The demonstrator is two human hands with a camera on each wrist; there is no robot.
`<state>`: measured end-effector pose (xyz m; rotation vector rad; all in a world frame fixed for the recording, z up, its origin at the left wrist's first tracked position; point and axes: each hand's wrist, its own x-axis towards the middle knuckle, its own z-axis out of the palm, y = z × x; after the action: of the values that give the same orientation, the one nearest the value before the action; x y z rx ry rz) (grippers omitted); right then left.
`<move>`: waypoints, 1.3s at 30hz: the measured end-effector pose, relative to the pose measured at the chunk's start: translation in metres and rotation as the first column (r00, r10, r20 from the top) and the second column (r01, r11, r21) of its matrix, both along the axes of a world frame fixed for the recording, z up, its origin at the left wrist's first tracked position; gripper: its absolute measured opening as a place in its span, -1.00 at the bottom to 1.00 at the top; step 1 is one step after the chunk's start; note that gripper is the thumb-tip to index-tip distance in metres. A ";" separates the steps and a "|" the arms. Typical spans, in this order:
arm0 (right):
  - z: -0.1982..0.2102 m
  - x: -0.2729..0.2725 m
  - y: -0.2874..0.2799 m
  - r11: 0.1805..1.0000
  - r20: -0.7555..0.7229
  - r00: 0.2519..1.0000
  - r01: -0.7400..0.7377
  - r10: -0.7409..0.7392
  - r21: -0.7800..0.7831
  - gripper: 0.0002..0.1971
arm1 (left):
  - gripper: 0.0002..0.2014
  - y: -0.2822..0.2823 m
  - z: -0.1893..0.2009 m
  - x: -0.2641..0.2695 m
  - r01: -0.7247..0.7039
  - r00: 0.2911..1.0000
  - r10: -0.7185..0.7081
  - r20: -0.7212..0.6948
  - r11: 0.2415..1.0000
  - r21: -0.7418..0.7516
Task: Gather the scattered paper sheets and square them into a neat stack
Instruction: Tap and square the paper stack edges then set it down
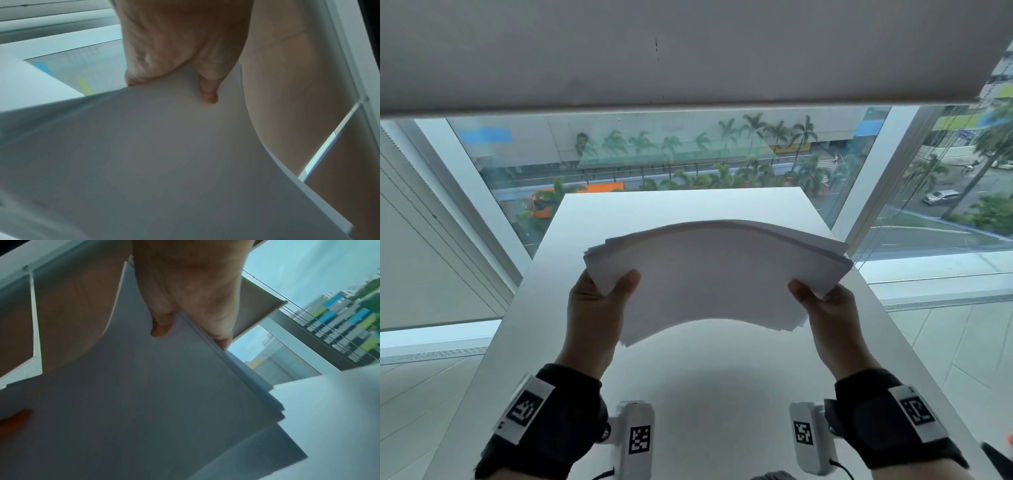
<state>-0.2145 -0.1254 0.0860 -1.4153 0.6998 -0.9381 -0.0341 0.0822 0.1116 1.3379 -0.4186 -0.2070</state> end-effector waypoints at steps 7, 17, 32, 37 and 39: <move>-0.005 -0.004 0.012 0.999 0.000 1.000 -0.013 0.013 0.039 -0.76 | -0.80 0.003 -0.019 -0.012 -0.019 0.998 0.024 -0.050 0.995 0.097; 0.013 0.009 0.011 0.999 0.008 1.000 0.008 -0.007 -0.043 -0.76 | -0.88 0.000 -0.014 0.002 -0.019 0.999 0.015 0.034 0.994 0.109; -0.045 -0.008 0.000 0.958 -0.066 0.970 -0.220 0.235 0.184 -0.29 | -0.32 0.010 -0.072 0.012 0.244 0.956 -0.214 -0.202 0.960 0.135; -0.055 -0.008 -0.006 0.941 -0.092 0.955 -0.255 0.281 0.220 -0.33 | -0.33 0.007 -0.085 0.015 0.273 0.938 -0.239 -0.252 0.956 0.109; -0.058 -0.006 -0.006 0.940 -0.107 0.954 -0.249 0.280 0.234 -0.39 | -0.37 0.005 -0.091 0.014 0.243 0.935 -0.196 -0.295 0.961 0.132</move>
<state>-0.2202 -0.1310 0.0283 -1.3469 0.6727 -0.5377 -0.0202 0.0869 0.0210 1.3998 -0.3155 -0.6238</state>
